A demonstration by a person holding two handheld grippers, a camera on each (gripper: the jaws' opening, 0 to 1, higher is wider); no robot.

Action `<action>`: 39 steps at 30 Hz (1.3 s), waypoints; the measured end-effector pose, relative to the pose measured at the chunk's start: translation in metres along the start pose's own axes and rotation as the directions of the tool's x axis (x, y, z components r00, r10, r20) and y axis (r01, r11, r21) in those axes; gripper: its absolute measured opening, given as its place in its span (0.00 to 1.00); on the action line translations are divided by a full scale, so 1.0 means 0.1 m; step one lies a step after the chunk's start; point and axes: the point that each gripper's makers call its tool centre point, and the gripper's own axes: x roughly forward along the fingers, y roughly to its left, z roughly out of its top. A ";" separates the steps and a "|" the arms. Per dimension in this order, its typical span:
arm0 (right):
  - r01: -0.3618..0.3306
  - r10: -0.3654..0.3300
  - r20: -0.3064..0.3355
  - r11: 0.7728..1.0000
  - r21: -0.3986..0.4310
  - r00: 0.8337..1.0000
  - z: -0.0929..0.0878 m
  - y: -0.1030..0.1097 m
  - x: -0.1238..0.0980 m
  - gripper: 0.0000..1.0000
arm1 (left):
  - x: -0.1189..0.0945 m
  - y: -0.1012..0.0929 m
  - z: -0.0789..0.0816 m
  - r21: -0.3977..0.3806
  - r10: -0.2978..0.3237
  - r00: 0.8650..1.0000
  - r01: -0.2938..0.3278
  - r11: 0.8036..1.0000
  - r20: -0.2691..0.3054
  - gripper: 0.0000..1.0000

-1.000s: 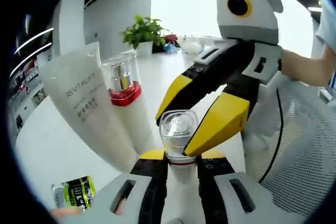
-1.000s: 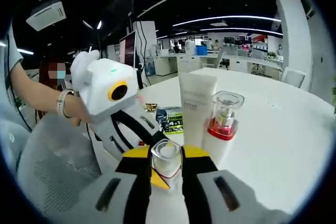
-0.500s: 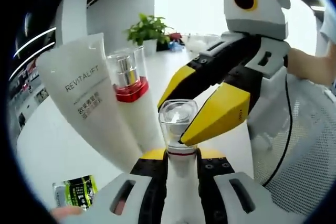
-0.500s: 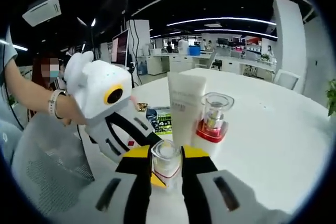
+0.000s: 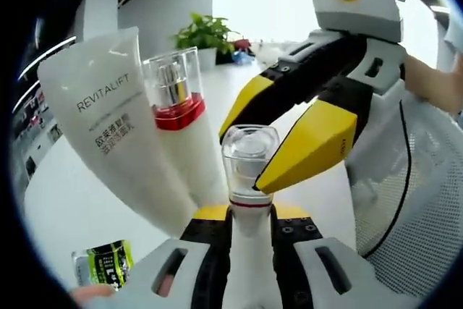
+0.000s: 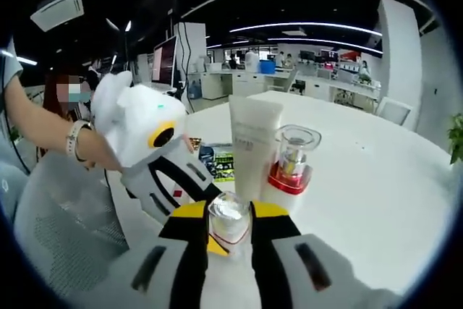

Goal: Arrange the skincare products in the storage area until every visible bottle or jar stands upright without overlapping.

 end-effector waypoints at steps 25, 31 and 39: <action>-0.064 0.058 -0.184 0.998 -0.026 0.981 -0.44 -0.06 0.02 0.15 | -0.20 -0.07 -0.10 -0.083 0.060 0.997 -0.064 0.994 -0.056 0.08; -0.070 0.063 -0.224 0.997 -0.024 0.973 -0.53 -0.11 0.08 0.08 | -0.18 -0.13 -0.10 -0.095 0.055 0.996 -0.062 0.994 -0.067 0.07; -0.085 0.074 -0.257 0.996 -0.033 0.964 -0.55 -0.13 0.10 0.07 | -0.13 -0.08 -0.10 -0.123 0.073 0.995 -0.081 0.989 -0.070 0.05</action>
